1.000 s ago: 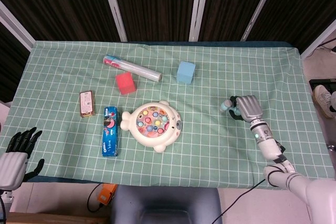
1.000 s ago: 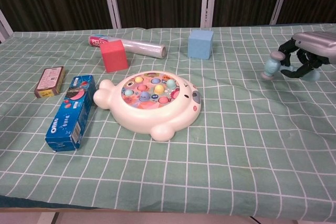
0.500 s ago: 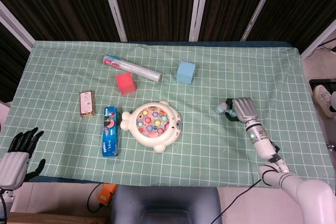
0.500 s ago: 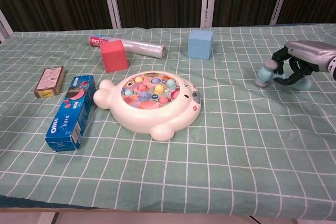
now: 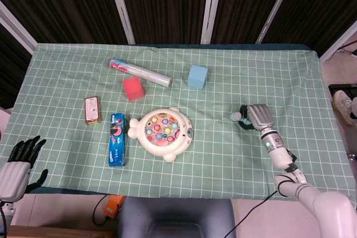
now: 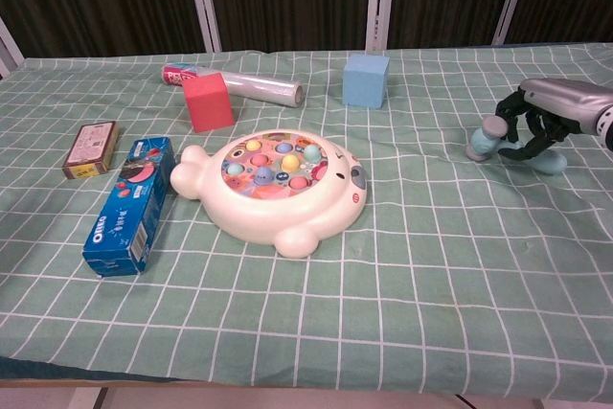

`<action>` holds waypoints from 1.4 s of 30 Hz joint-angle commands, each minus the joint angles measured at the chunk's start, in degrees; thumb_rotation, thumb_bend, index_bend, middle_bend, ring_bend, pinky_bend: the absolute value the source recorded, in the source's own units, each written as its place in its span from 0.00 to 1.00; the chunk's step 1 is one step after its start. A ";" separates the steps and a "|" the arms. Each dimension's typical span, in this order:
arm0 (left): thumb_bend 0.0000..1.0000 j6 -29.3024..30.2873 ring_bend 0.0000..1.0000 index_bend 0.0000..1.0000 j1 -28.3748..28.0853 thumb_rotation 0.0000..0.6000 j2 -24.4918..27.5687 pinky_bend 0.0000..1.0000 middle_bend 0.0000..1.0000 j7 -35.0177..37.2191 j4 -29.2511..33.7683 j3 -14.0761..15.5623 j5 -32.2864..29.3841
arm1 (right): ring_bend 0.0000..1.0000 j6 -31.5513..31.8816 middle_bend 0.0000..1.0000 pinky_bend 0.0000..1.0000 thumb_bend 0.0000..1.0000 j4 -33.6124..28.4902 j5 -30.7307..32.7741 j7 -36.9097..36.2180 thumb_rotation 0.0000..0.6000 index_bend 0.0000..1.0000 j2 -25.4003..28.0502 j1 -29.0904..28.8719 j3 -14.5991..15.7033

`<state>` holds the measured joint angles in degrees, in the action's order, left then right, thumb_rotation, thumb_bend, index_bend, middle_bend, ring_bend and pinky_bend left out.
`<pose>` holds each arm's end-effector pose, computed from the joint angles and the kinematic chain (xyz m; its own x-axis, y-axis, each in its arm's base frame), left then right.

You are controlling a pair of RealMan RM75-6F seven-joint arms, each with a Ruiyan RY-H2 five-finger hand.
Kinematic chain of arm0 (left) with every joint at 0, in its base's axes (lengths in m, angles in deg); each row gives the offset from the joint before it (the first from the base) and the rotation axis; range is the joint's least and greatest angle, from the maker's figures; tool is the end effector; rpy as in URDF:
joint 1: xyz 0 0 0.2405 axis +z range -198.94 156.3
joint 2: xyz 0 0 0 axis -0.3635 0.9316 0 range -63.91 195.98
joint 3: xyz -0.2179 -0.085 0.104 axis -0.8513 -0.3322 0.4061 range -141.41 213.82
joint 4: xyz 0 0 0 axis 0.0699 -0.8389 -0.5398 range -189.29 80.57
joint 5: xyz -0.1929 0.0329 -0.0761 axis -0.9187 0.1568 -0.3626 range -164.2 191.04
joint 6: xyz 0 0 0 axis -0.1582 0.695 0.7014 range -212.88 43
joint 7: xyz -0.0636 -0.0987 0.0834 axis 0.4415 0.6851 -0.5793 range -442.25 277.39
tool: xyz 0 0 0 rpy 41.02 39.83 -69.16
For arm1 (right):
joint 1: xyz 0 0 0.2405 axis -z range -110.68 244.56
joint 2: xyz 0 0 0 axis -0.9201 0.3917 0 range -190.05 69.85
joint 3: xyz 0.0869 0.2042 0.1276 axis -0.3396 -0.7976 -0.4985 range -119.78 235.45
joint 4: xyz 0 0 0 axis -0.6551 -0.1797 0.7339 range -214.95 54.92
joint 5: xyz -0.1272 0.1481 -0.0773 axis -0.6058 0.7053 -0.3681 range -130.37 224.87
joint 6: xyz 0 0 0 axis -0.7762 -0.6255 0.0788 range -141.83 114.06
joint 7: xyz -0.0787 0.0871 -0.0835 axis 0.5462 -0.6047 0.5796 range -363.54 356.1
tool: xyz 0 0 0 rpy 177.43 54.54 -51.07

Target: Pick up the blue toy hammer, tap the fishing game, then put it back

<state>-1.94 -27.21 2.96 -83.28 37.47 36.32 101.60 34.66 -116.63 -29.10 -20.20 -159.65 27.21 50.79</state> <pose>-0.3127 0.1755 0.1521 0.4412 0.0793 0.8939 0.8971 -0.0625 -0.4373 -0.2935 -0.4051 0.0093 0.4274 -0.2317 0.8738 -0.9038 -0.1305 0.4075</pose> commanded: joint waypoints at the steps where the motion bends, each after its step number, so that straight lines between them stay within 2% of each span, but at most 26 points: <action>1: 0.40 0.04 0.00 0.00 0.00 1.00 0.05 0.05 0.00 0.13 0.02 -0.04 -0.03 | 0.77 -0.30 0.71 0.82 0.45 0.04 -0.08 -0.11 1.00 0.86 0.03 0.06 -0.10; 23: 0.40 0.32 0.00 0.00 0.17 1.00 0.11 0.05 0.02 0.29 0.02 0.09 0.18 | 0.73 -1.78 0.64 0.77 0.37 1.56 -0.26 -2.95 1.00 0.76 0.10 0.42 -1.41; 42: 0.40 -0.01 0.00 0.00 0.04 1.00 0.03 0.05 0.03 -0.05 0.07 0.00 -0.11 | 0.73 -2.48 0.62 0.76 0.35 2.89 0.67 -3.69 1.00 0.73 -0.45 -0.05 -3.24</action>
<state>-1.94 -27.17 2.99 -83.32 37.55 36.32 101.49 32.24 -113.79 -28.49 -23.92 -160.06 27.24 47.64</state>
